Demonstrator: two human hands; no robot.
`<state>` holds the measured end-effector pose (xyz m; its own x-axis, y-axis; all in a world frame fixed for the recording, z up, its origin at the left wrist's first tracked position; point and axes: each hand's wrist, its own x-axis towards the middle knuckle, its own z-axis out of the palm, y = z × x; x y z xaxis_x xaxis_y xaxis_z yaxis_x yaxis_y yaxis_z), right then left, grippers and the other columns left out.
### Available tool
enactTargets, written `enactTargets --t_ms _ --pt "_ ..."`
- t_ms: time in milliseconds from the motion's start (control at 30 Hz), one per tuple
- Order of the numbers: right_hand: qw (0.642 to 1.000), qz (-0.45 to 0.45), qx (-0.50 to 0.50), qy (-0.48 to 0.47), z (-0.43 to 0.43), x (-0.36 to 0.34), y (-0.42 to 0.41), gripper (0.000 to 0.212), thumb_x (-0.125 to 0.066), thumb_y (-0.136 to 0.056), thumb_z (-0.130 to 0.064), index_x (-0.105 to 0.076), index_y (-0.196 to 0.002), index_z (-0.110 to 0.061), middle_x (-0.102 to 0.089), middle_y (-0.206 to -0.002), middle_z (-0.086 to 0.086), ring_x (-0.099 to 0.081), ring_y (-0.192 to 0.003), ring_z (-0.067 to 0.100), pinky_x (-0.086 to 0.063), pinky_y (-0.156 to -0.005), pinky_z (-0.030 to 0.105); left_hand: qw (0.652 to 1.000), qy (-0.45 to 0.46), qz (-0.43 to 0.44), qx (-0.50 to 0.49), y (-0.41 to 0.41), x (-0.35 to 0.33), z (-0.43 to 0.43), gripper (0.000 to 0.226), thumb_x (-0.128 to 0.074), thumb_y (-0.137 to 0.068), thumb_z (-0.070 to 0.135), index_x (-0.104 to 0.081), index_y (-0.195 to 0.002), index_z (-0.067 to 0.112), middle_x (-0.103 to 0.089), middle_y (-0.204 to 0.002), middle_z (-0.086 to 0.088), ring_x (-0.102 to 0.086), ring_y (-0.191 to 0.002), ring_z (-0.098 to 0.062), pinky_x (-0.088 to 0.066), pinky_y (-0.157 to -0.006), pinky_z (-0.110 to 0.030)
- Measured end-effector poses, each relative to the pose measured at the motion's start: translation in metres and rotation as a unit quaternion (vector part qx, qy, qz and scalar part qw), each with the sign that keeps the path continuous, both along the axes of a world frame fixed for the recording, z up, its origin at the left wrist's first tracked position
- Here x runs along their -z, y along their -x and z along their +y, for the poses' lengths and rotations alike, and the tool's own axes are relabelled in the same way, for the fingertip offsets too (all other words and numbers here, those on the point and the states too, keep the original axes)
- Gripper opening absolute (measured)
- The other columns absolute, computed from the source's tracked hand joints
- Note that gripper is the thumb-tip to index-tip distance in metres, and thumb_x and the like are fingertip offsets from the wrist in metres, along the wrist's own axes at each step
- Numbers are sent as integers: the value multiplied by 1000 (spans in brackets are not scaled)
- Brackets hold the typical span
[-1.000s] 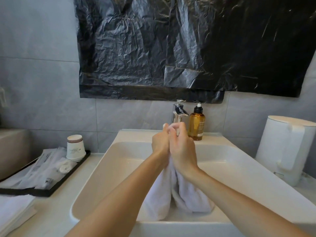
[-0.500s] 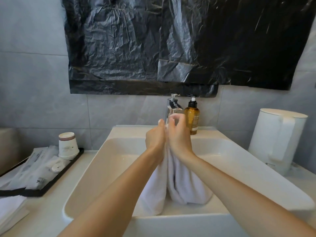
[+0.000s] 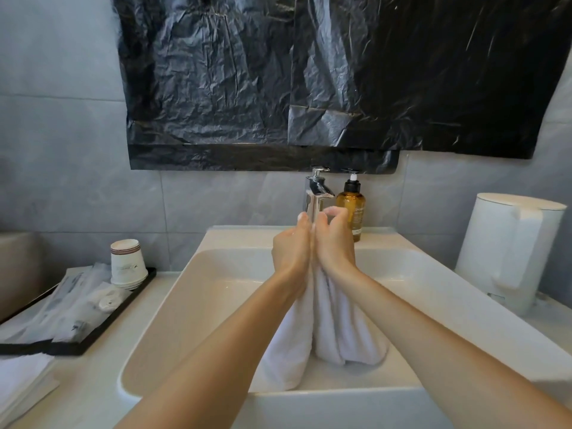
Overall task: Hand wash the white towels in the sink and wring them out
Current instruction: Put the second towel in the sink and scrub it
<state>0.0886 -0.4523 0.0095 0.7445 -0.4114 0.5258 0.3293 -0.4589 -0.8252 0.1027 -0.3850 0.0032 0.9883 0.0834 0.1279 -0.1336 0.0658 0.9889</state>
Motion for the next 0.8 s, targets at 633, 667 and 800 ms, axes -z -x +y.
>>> enactTargets --t_ms 633,667,800 --pt "994 -79 -24 71 4 10 11 6 -42 -101 -27 -45 -102 -22 -58 -80 -7 -61 -81 21 -46 -70 37 996 79 12 46 3 -5 3 40 -47 -101 39 -59 -69 18 -59 -60 3 -54 -58 -12 -41 -55 -26" --pt "989 -90 -51 101 10 13 16 3 -42 -101 -26 -45 -102 -24 -58 -78 -9 -60 -77 18 -46 -69 36 995 90 12 44 2 -6 6 35 -46 -101 37 -59 -74 19 -59 -65 3 -55 -61 -11 -42 -56 -26" --pt "997 -63 -51 1 1 0 -7 4 -42 -101 -21 -45 -104 -21 -51 -90 -17 -57 -91 9 -45 -81 29 993 96 52 49 2 -6 7 39 -50 -98 41 -57 -70 14 -54 -64 -1 -51 -57 -14 -40 -55 -26"
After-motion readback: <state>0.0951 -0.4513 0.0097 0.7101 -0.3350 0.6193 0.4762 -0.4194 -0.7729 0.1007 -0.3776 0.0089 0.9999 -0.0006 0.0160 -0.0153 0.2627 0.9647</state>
